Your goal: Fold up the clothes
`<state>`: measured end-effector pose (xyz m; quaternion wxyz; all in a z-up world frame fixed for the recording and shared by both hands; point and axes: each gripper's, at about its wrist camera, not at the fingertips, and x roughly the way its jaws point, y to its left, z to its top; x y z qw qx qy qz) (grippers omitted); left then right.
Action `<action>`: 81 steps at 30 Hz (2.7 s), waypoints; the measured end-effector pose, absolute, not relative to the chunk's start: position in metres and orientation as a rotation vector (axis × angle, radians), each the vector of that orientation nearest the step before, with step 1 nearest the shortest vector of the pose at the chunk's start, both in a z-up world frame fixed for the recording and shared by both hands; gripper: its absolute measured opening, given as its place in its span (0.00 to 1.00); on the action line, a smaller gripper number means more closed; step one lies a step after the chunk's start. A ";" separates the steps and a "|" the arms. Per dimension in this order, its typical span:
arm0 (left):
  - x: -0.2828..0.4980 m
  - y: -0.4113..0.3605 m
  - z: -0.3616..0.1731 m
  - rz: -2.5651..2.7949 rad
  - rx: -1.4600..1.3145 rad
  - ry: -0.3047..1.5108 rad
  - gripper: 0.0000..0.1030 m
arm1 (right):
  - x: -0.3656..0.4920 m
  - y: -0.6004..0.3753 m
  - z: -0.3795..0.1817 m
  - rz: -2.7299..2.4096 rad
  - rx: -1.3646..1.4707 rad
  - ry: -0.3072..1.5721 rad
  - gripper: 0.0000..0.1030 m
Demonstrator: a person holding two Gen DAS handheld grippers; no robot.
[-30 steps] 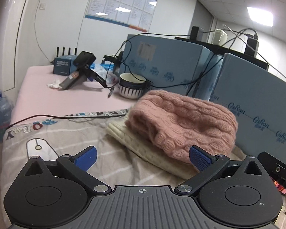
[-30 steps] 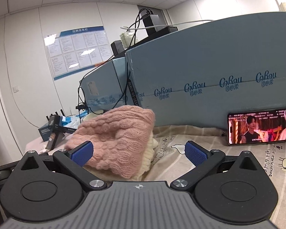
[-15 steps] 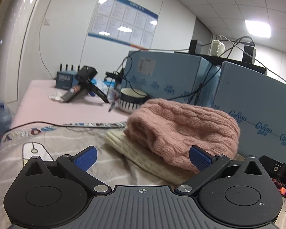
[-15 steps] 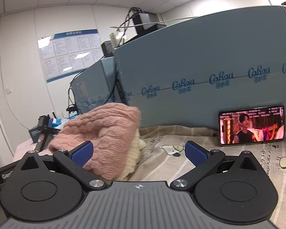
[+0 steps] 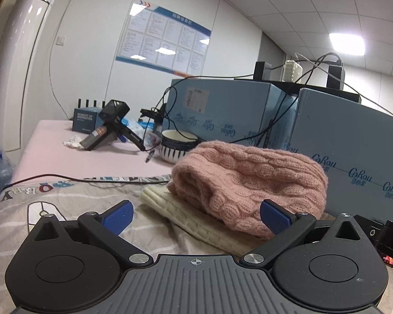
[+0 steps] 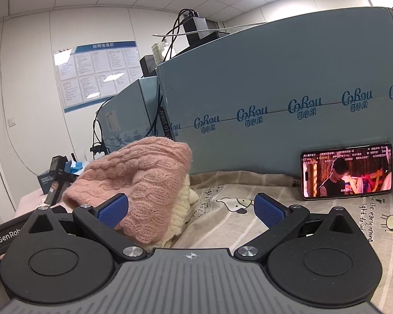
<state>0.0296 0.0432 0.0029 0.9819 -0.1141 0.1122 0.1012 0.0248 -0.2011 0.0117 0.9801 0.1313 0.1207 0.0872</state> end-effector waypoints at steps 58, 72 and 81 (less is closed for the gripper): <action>0.028 0.047 0.001 0.206 -0.248 0.202 1.00 | 0.025 -0.202 0.012 0.187 0.281 0.247 1.00; 0.028 0.047 0.001 0.205 -0.251 0.204 1.00 | 0.026 -0.202 0.011 0.186 0.282 0.244 1.00; 0.028 0.047 0.001 0.205 -0.251 0.203 1.00 | 0.025 -0.203 0.012 0.186 0.282 0.243 1.00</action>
